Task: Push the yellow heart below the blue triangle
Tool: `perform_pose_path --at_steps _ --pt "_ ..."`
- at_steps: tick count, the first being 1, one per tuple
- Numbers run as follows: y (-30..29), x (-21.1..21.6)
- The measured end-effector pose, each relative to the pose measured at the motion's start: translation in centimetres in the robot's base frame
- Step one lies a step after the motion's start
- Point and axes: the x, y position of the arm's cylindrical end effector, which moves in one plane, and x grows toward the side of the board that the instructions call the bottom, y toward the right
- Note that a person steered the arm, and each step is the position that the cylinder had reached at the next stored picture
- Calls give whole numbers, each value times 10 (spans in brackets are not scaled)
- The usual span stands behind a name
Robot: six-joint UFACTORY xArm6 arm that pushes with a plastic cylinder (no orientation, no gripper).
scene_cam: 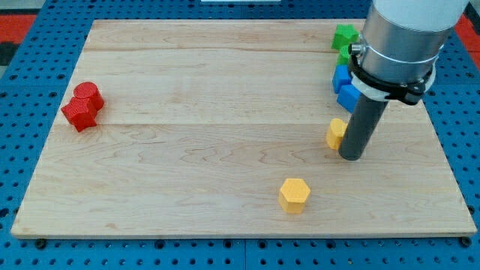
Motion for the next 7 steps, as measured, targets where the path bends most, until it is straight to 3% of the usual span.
perform_pose_path --at_steps 2,5,6,7 --pt "-43 -9" --pt "-13 -41" --pt "-54 -39" --pt "-137 -39"
